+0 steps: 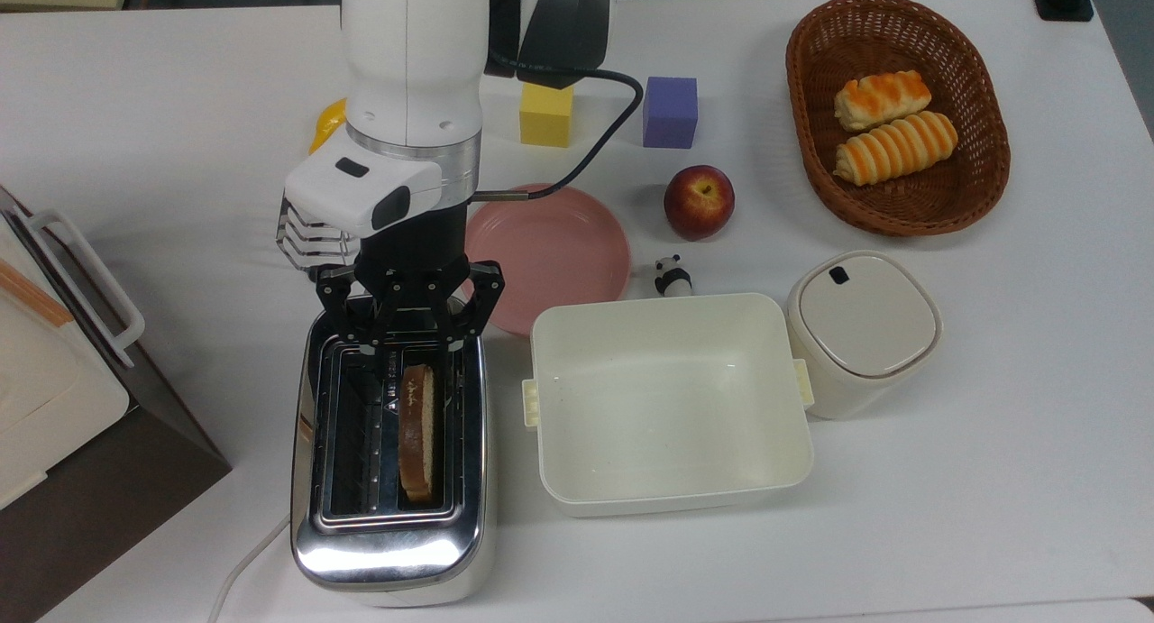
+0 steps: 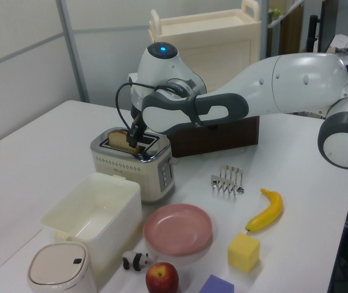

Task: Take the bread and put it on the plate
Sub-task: 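Lower the gripper onto the toast slice and close on its crust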

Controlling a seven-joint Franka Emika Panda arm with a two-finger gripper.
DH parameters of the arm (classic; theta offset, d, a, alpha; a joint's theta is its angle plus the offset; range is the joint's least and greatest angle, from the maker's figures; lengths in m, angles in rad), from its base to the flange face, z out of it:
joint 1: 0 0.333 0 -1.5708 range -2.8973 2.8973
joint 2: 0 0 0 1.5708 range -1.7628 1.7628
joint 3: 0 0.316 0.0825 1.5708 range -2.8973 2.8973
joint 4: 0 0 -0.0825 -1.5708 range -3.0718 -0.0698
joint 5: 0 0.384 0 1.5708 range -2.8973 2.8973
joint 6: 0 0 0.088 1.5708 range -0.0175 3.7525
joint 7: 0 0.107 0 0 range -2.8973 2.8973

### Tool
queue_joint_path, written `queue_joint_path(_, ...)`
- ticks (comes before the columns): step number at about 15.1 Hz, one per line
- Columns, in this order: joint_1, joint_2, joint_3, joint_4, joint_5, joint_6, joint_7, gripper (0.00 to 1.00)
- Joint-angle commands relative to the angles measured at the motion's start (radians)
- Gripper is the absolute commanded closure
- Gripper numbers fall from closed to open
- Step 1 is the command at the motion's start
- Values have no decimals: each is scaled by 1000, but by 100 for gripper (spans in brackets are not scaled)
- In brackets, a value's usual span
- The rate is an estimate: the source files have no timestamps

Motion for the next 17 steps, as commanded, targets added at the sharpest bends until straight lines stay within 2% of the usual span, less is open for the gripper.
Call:
queue_joint_path(1, 2, 6, -3, 8, -2, 17, -21, 27)
queue_joint_path(3, -1, 9, -3, 11, -3, 18, -25, 23)
queue_joint_path(11, -13, 22, -2, 24, 0, 92, -44, 23)
queue_joint_path(14, -15, 35, 17, 24, -2, 92, -45, 26)
queue_joint_path(17, -17, 35, 17, 21, -2, 92, -56, 86)
